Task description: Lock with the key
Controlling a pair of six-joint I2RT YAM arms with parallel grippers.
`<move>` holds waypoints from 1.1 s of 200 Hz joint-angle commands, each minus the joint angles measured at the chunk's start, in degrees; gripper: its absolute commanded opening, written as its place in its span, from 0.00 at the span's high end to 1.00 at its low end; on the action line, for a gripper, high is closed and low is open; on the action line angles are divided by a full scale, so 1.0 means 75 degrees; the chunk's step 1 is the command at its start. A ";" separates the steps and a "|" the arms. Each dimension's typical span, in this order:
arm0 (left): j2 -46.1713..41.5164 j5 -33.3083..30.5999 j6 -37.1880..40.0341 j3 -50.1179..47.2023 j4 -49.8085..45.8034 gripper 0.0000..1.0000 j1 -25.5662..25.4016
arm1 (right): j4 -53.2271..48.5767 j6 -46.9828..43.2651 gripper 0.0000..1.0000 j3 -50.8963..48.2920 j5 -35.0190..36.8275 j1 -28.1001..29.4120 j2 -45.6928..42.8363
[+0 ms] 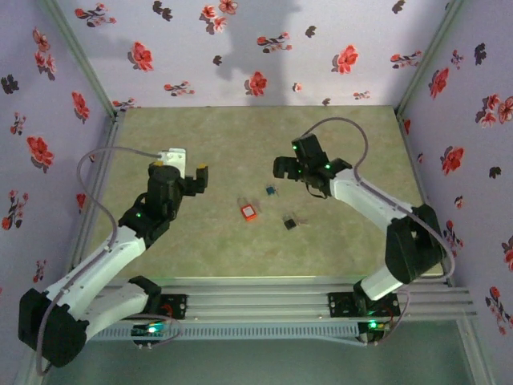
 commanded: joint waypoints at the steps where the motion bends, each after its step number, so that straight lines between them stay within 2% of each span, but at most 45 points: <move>1: -0.0185 -0.0111 0.0144 -0.0123 0.0448 0.00 -0.0057 | 0.0893 -0.0064 0.00 -0.0556 0.1212 0.0235 -0.0840; 28: -0.0142 -0.0112 0.0115 -0.0148 0.0472 0.00 -0.0057 | 0.1431 -0.0077 0.00 -0.1126 0.1792 0.0351 -0.1668; 67: -0.0084 -0.0122 -0.0009 -0.0182 0.0479 0.00 -0.0068 | 0.1262 -0.0144 0.01 -0.1359 0.2271 0.0364 -0.2670; 121: -0.0042 -0.0193 -0.0125 -0.0345 0.0672 0.00 -0.0077 | 0.1441 -0.1031 0.01 -0.1927 0.3243 0.0375 -0.3882; 164: 0.0082 -0.0338 -0.0248 -0.0242 0.0458 0.00 -0.0077 | 0.2804 -0.1957 0.01 -0.3170 0.4202 0.0358 -0.4697; 185: 0.0134 -0.0354 -0.0339 -0.0227 0.0404 0.00 -0.0077 | 0.3811 -0.2641 0.01 -0.3844 0.4274 0.0356 -0.4972; 220: 0.0210 -0.0348 -0.0430 -0.0211 0.0348 0.00 -0.0079 | 0.4175 -0.3211 0.01 -0.4212 0.4598 0.0289 -0.4823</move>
